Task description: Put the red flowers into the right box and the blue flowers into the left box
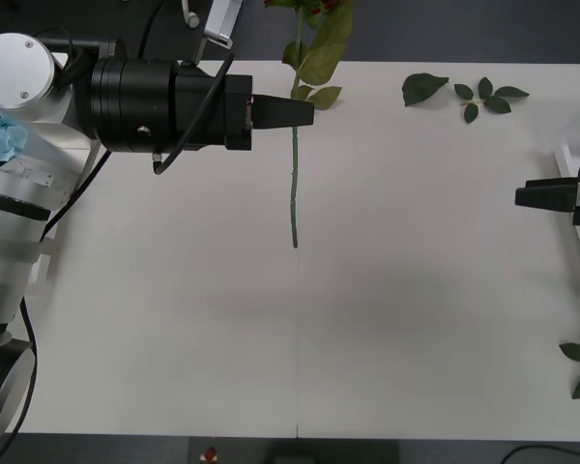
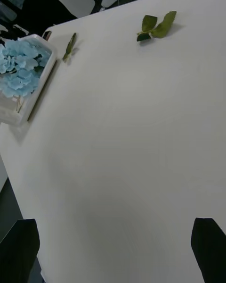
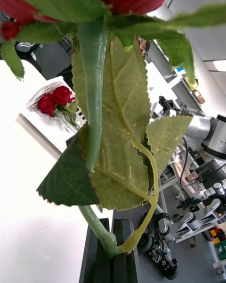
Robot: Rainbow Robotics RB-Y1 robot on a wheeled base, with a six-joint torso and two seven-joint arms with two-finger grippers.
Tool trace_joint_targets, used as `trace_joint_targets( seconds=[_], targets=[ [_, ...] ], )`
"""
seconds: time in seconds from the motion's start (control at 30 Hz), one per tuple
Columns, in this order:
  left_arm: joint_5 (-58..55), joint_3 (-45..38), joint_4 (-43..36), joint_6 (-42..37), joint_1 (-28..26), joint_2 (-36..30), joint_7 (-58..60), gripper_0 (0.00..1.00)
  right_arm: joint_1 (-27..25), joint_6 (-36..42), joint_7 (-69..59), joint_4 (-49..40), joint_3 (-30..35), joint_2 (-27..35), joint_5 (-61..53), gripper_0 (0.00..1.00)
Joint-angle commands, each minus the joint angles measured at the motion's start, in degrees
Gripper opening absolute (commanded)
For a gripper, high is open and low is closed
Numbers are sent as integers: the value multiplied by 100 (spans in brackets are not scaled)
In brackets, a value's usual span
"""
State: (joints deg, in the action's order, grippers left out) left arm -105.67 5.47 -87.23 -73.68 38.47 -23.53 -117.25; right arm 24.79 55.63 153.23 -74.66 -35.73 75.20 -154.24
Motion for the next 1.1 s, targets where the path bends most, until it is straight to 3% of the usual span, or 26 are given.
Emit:
trace_joint_targets(
  seconds=[0.03, 0.17, 0.4, 0.77, 1.1],
  targets=[
    [-42, -64, -84, 29, 169, -46, 36, 0, -1073, -413, 177, -1121, 1024, -261, -36, 95],
    [-42, -64, -84, 29, 169, -46, 36, 0, -1943, -931, 177, -2185, 1613, -542, -45, 97],
    [-42, -64, -84, 29, 169, -46, 36, 0, -2479, -1749, 177, -3441, 1789, -946, -45, 97],
    [-42, -64, -84, 29, 169, -46, 36, 0, -2435, -1995, 177, -3978, 1657, -1623, 26, 97],
    [-42, -64, -84, 29, 169, -46, 36, 0, -1609, -2417, 177, -3828, 637, -2414, 395, 97]
  ],
)
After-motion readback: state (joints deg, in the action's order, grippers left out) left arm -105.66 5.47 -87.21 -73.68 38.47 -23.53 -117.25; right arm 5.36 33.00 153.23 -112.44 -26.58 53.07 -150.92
